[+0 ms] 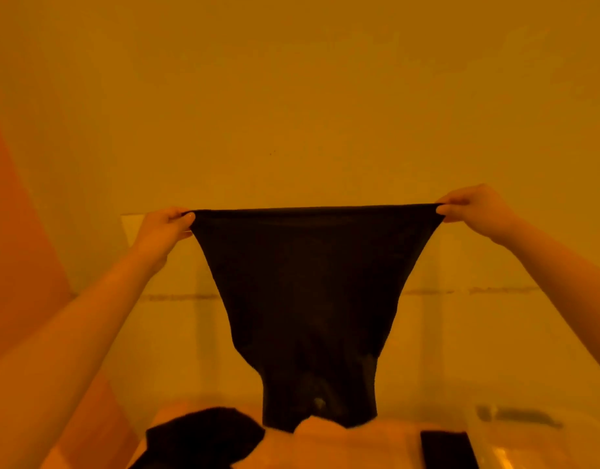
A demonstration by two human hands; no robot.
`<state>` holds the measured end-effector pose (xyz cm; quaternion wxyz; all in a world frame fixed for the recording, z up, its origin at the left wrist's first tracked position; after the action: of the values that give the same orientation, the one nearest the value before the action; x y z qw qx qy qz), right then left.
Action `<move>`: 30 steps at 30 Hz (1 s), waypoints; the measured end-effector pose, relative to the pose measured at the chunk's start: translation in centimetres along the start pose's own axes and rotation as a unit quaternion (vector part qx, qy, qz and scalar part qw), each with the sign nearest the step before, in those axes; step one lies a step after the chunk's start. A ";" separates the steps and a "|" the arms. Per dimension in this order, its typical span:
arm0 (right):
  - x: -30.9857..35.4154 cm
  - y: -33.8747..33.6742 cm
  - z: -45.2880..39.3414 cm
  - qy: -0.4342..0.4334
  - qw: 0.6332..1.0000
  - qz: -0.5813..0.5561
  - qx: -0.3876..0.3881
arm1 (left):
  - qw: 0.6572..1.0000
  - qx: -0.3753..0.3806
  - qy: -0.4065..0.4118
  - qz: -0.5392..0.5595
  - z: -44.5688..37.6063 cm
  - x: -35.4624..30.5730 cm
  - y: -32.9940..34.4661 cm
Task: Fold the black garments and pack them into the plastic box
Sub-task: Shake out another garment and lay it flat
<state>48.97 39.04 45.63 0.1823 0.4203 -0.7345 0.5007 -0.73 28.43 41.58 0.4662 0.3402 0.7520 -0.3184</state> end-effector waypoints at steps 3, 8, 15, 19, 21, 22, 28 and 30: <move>0.0 0.1 6.9 0.023 1.000 0.016 0.005 | 0.999 0.021 -0.010 0.048 5.4 2.1 -2.1; -1.7 2.1 20.5 0.073 0.994 0.070 0.033 | 0.995 0.063 -0.080 0.020 16.7 9.6 -4.8; -9.5 8.5 39.5 0.180 0.960 0.158 0.146 | 0.968 0.165 -0.159 -0.102 33.8 20.5 -7.1; -12.4 11.4 48.7 0.236 0.946 0.108 0.196 | 0.944 0.204 -0.221 -0.135 41.2 24.0 -8.2; -13.2 11.9 51.4 0.247 0.946 0.096 0.188 | 0.935 0.216 -0.240 -0.145 43.6 24.7 -8.8; -13.3 12.1 52.4 0.252 0.945 0.089 0.186 | 0.932 0.222 -0.246 -0.147 44.7 24.8 -9.1; -11.5 12.3 55.9 0.259 0.944 0.107 0.174 | 0.920 0.240 -0.251 -0.180 48.7 24.7 -11.2; -10.8 11.8 56.8 0.268 0.945 0.098 0.158 | 0.913 0.255 -0.261 -0.182 49.7 24.8 -11.4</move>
<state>54.51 -5.05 6.72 0.2539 0.2201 -0.6072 0.7200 5.88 -12.24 2.67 0.4770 0.2099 0.5457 -0.6562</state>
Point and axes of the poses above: each hand's wrist, its own z-axis away from the middle knuckle, its own y-axis out of the palm, x = y × z, the point moved 10 cm from there along -z, towards the middle knuckle, and after that the axes turned 1 degree about -x, right-handed, at the moved point
